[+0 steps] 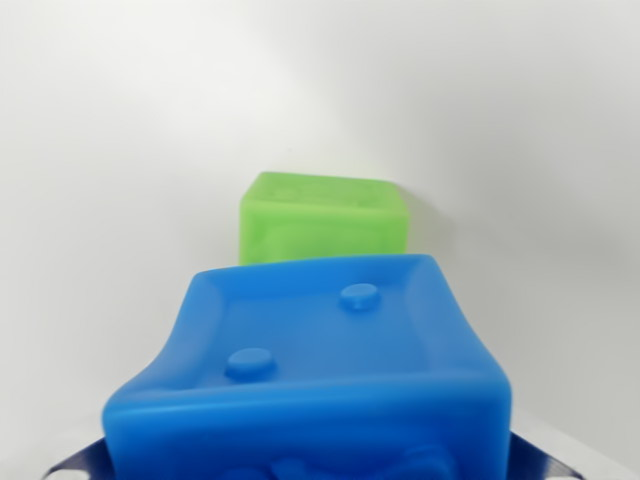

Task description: Stack cube

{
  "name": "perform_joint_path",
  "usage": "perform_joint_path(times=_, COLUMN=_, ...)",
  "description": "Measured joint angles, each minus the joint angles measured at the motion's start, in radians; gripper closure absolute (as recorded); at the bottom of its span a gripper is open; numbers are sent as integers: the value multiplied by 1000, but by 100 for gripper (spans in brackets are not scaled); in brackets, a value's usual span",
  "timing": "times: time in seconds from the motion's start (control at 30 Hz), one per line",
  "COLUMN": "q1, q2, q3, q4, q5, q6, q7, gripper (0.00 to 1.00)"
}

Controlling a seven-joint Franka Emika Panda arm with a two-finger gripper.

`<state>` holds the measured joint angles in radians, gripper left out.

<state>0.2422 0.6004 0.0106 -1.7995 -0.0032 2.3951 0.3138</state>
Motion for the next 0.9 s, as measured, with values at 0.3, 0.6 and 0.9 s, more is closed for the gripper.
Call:
perform_joint_path(times=0.3, q1=1, q2=32, q3=-1, q4=1, q5=0, q6=30, q7=0, gripper=100)
perform_joint_path(times=0.6, q1=1, q2=56, q3=-2, q4=3, q5=0, q6=52, q7=0, gripper=100)
perform_joint_path(times=0.9, q1=2, q2=72, q3=-2, q4=7, q5=0, q6=65, q7=0, gripper=100)
